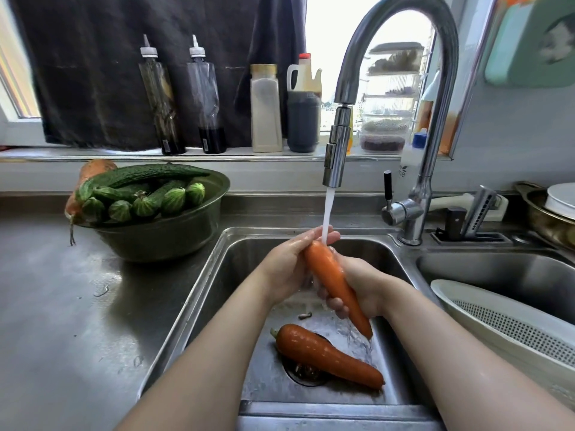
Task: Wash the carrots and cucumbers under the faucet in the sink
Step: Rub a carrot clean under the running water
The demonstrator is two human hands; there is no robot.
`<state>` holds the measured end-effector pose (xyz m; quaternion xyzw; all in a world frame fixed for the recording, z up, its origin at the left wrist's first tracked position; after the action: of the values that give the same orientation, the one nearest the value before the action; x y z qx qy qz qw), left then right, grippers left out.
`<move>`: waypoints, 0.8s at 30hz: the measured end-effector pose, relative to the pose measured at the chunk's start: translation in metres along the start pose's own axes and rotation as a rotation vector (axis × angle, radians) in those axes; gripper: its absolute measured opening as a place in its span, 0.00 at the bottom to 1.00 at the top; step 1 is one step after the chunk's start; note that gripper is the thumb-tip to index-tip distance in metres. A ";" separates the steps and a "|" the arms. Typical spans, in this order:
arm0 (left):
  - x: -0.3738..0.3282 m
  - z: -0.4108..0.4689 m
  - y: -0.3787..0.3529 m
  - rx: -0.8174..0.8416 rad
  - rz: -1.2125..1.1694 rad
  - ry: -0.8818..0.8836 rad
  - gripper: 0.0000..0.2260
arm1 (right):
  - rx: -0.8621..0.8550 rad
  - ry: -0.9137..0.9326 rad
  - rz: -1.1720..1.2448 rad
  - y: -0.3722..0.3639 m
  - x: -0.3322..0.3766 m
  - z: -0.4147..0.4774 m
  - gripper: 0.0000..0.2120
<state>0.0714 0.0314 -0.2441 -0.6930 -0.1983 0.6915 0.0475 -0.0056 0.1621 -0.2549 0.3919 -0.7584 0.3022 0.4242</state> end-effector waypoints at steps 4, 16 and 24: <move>-0.002 0.003 0.008 0.010 0.011 -0.040 0.17 | -0.054 0.046 0.126 0.002 0.002 0.007 0.37; 0.022 -0.003 0.033 -0.097 1.216 0.374 0.15 | -0.274 -0.131 -0.896 0.021 -0.026 0.020 0.26; 0.000 -0.019 0.018 -0.127 1.324 0.394 0.16 | -0.343 0.035 -0.948 -0.008 -0.005 0.007 0.09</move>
<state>0.0940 0.0186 -0.2494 -0.7823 0.2385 0.4232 -0.3898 0.0001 0.1541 -0.2614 0.6129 -0.5284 -0.0462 0.5856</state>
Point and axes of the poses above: each hand's wrist, its own z-axis towards the middle knuckle, its own y-axis out of the back of the hand, x = y × z, the point moved 2 cm from there along z, towards the middle knuckle
